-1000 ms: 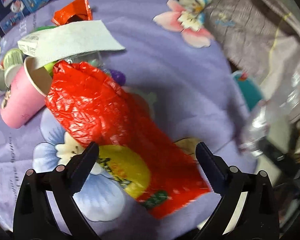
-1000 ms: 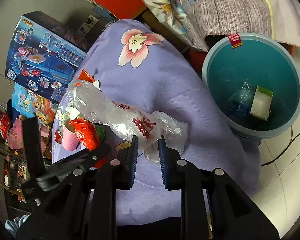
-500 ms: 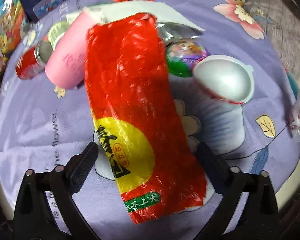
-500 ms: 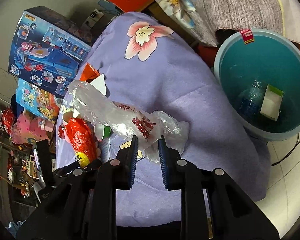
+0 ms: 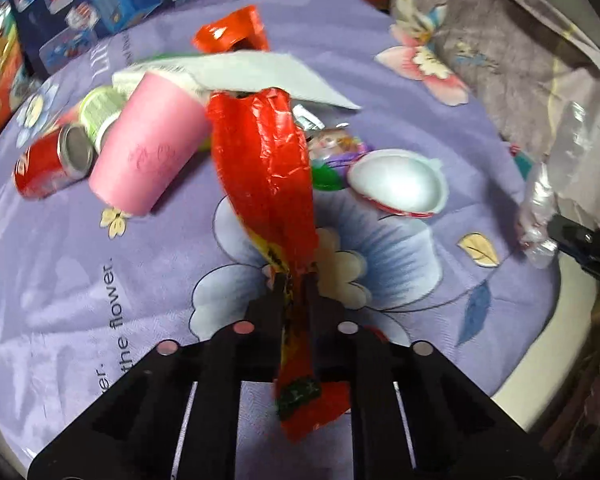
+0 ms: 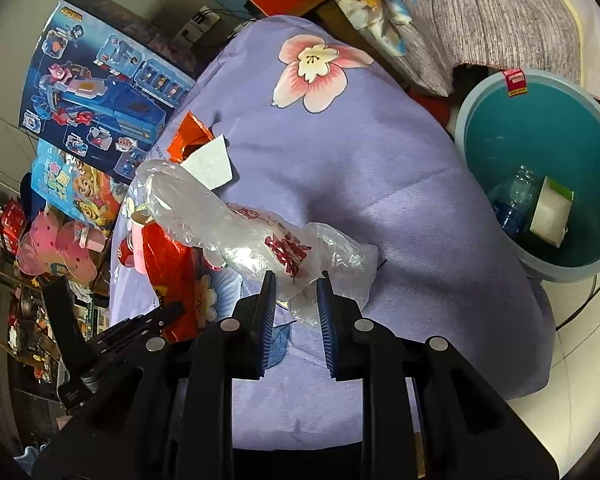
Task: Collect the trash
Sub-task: 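Carry both items over the teal bucket and open both tools to drop them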
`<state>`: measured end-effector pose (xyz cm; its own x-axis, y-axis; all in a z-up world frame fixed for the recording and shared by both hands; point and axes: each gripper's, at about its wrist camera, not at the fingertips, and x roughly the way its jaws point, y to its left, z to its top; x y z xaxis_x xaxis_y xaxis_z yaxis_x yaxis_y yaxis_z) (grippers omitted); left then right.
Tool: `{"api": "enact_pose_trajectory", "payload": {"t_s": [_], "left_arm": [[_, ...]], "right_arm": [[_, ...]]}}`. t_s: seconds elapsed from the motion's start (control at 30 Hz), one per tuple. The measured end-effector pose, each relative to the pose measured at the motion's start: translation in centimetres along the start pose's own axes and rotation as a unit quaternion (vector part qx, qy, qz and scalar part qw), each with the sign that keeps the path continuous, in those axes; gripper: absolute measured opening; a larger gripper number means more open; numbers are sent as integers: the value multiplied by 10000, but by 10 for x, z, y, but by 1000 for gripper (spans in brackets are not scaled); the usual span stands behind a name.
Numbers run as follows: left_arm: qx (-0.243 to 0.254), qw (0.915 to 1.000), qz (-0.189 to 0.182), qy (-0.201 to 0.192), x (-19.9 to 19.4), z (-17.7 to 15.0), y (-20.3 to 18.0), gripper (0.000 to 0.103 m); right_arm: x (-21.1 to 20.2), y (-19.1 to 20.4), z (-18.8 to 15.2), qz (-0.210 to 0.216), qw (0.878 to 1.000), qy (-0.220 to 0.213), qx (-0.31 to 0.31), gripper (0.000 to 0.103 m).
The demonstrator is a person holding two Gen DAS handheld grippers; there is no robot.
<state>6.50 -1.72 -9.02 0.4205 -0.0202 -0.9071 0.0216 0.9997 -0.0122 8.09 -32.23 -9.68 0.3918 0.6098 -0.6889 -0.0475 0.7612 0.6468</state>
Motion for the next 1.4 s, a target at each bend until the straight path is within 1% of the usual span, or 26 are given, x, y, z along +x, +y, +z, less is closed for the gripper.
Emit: {"api": "enact_pose_trajectory", "payload": {"t_s": [0.07,0.13,0.23,0.3,0.33,0.4,0.53,0.63,0.7,0.73,0.87,0.93,1.0,1.07,1.1,1.13,1.17,1.2,1.27,1.37,1.4], "left_arm": [[-11,10000,-72,-62,-9,-1,-4,9],[115,9995,-151,-245,-21,-2,-15,9],[363,9971,-407,-523,-41,8,-33,9],[554,9946,-593,-639,-47,18,-51,9],[636,9935,-667,-662,-44,27,-64,9],[869,9898,-869,-719,-47,37,-87,9],[1474,9760,-1370,-838,-49,61,-147,9],[1802,9664,-1649,-800,-39,74,-188,10],[1949,9614,-1826,-657,-27,79,-213,10],[2039,9582,-1925,-560,-19,82,-230,10],[2196,9515,-2131,-307,5,89,-268,12],[2193,9493,-2247,-137,19,94,-282,15],[2232,9475,-2287,-51,29,98,-296,21],[2293,9454,-2318,38,41,102,-309,36],[2317,9445,-2328,64,45,103,-314,41],[2347,9444,-2300,66,50,104,-319,50],[2369,9447,-2268,63,54,106,-322,52],[2367,9449,-2260,86,58,107,-324,54],[2304,9457,-2290,130,62,110,-325,64],[2216,9483,-2272,96,65,111,-318,75],[2186,9492,-2263,82,66,112,-316,77]], "right_arm": [[-4,1,1,-7,10000,-37,-1,20],[-9,0,3,-11,10000,-96,9,20],[-22,-5,8,-29,9996,-265,83,20],[-36,-12,14,-61,9989,-434,167,20],[-42,-15,16,-81,9985,-509,205,20],[-57,-26,22,-156,9970,-689,303,20],[-98,-59,32,-436,9907,-1131,619,20],[-122,-85,37,-651,9846,-1356,895,20],[-133,-103,39,-779,9803,-1449,1093,20],[-136,-110,40,-821,9789,-1463,1167,20],[-140,-133,42,-1018,9742,-1437,1410,20],[-139,-141,44,-1091,9727,-1390,1507,20],[-138,-148,46,-1164,9715,-1336,1572,20],[-135,-157,49,-1222,9704,-1278,1647,20],[-133,-160,51,-1256,9697,-1250,1683,20],[-132,-162,53,-1279,9693,-1231,1704,20],[-130,-165,55,-1301,9689,-1205,1727,20],[-128,-167,57,-1325,9685,-1176,1748,20],[-126,-171,59,-1348,9684,-1130,1769,20],[-119,-175,64,-1371,9685,-1053,1793,21],[-118,-177,65,-1377,9687,-1035,1789,21]]}}
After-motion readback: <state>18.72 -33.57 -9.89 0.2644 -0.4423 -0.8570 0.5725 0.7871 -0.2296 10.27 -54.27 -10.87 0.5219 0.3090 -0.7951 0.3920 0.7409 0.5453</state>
